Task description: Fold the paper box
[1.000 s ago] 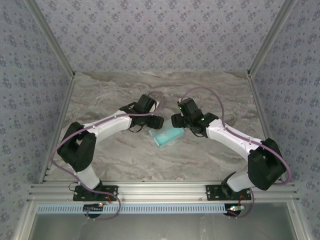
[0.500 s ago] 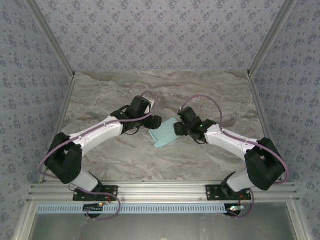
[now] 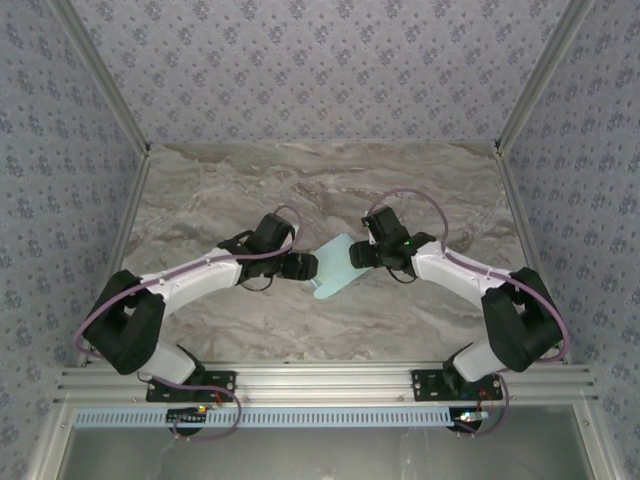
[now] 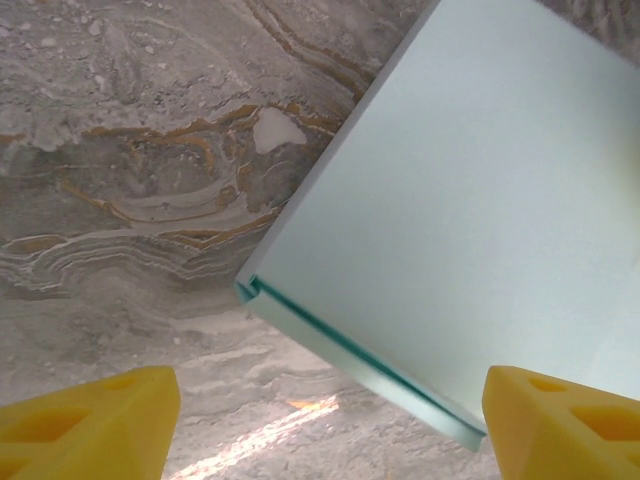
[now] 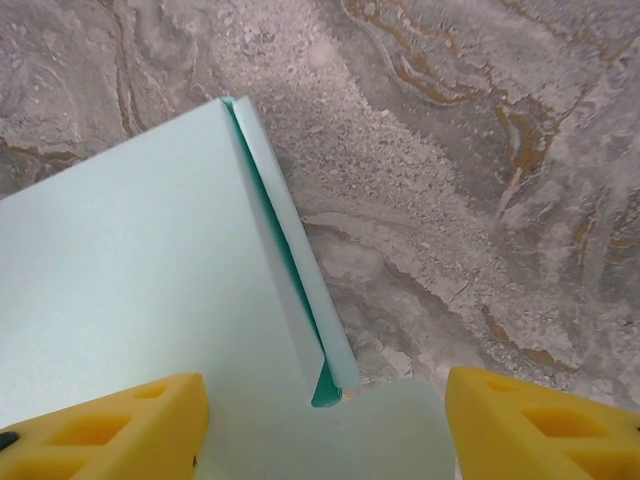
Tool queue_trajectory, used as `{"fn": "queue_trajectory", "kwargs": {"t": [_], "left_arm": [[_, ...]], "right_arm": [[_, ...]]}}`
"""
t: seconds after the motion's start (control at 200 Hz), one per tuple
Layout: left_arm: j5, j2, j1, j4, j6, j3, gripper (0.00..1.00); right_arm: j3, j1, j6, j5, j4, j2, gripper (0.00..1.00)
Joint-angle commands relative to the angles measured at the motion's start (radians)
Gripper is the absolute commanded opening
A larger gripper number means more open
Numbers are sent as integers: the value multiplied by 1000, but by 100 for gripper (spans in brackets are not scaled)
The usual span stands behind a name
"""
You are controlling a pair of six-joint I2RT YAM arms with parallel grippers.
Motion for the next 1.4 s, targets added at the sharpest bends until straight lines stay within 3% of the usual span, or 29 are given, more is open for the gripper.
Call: {"fn": "queue_trajectory", "kwargs": {"t": [0.0,0.33,0.535,0.745,1.029,1.394], "left_arm": [[37,24,6,50,-29,-3,80],[-52,86,3,30,3,-18,79],[-35,101,0,41,-3,-15,79],[-40,106,-3,44,-8,-20,78],[-34,128,-8,70,-23,-36,77],[-56,193,-9,86,1,-26,76]], "right_arm": [[16,-11,-41,-46,-24,39,66],[1,-18,-69,-48,6,110,65],[37,-16,-85,-66,-12,103,64],[74,-54,-97,-175,0,75,65],[115,-79,-112,-241,20,177,63],[60,-80,-115,-176,15,201,58]]}}
